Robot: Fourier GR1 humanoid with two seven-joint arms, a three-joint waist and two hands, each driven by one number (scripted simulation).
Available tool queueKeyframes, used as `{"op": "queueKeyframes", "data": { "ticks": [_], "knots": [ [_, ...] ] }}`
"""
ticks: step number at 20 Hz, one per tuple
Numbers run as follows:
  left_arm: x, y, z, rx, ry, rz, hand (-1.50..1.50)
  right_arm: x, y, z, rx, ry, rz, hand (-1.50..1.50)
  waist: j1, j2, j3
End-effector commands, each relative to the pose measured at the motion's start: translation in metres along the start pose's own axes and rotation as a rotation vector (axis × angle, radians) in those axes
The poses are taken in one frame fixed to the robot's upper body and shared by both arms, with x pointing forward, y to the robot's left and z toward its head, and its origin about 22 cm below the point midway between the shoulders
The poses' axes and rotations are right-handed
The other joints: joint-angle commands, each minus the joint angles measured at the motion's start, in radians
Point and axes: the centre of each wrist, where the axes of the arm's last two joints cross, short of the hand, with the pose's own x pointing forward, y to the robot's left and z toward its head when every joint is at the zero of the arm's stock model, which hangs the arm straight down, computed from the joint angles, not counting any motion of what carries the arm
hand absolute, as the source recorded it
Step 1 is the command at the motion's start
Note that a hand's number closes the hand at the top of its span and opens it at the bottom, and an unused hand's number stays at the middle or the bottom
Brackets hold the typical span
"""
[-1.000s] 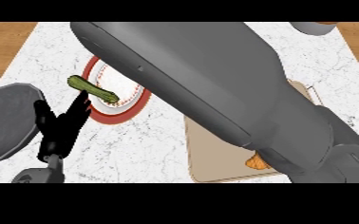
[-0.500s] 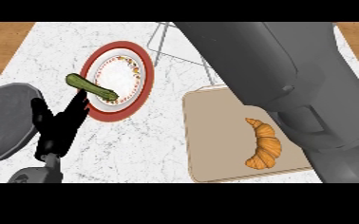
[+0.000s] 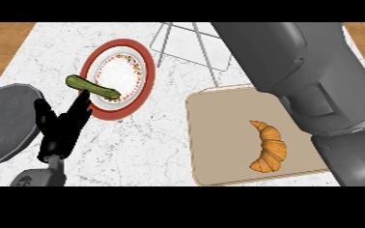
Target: Pick the tomato from the tray and place it in the tiered shelf
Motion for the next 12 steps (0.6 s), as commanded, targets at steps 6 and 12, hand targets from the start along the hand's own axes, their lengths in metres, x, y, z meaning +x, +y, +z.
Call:
{"op": "queueKeyframes", "data": {
  "ticks": [6, 12],
  "knots": [
    [-0.008, -0.006, -0.005, -0.033, 0.034, -0.005, 0.00, -0.022, 0.020, -0.020, -0.019, 0.031, 0.060, 1.50, 0.009, 0.007, -0.006],
    [-0.019, -0.008, 0.007, -0.035, 0.059, -0.004, 0.00, -0.040, 0.014, -0.038, -0.035, -0.004, 0.005, 1.50, 0.016, 0.008, -0.006]
  ]
}}
